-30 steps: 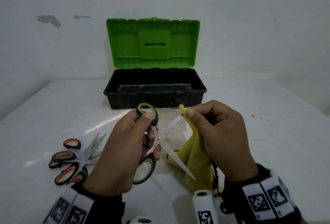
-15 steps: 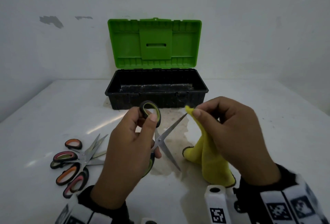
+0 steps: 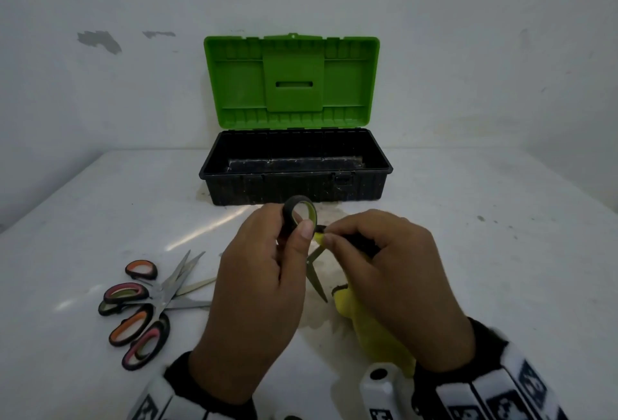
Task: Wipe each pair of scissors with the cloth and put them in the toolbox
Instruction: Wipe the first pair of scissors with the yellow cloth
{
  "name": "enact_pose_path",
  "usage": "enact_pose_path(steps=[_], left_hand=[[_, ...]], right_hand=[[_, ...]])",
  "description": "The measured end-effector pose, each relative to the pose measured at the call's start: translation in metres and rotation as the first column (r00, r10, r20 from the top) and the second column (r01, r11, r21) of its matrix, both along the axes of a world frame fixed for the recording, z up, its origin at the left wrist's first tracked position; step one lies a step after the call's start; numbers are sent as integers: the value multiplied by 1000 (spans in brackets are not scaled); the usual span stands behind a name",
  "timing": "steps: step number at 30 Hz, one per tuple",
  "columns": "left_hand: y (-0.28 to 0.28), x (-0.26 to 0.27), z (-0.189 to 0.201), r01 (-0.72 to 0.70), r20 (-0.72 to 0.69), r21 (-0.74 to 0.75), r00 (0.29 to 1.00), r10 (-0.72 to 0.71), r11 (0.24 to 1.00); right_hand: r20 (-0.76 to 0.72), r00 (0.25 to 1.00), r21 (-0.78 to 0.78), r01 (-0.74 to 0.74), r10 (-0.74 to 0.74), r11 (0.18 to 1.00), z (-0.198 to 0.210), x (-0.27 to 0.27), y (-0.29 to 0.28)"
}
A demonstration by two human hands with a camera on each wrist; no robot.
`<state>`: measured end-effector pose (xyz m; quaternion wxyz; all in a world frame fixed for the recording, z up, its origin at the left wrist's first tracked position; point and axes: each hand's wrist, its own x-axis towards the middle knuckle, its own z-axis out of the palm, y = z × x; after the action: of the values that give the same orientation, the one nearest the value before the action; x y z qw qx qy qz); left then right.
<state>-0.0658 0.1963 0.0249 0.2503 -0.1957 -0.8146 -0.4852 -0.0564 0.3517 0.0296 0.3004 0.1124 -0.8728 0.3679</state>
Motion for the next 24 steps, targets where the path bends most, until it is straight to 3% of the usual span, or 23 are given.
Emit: enact_pose_path(steps=[4,10,14,24], left_hand=[[1,0,-2,-12,-35,11,999,12,1000],[1,2,0,-24,-32,17,999,25,1000],[-1,0,1,-17,-26,38,1000,18,999],[-6,4,-1,31,225,148,972,-64,989]], right_hand=[[13,996,28,-86,85,996,-1,9,-14],[-33,997,-64,65,-67,996,-1,0,-1],[-26,998,9,-51,51,999,-2,10,-17],[26,997,-53,77,-76,996,-7,-9,17]])
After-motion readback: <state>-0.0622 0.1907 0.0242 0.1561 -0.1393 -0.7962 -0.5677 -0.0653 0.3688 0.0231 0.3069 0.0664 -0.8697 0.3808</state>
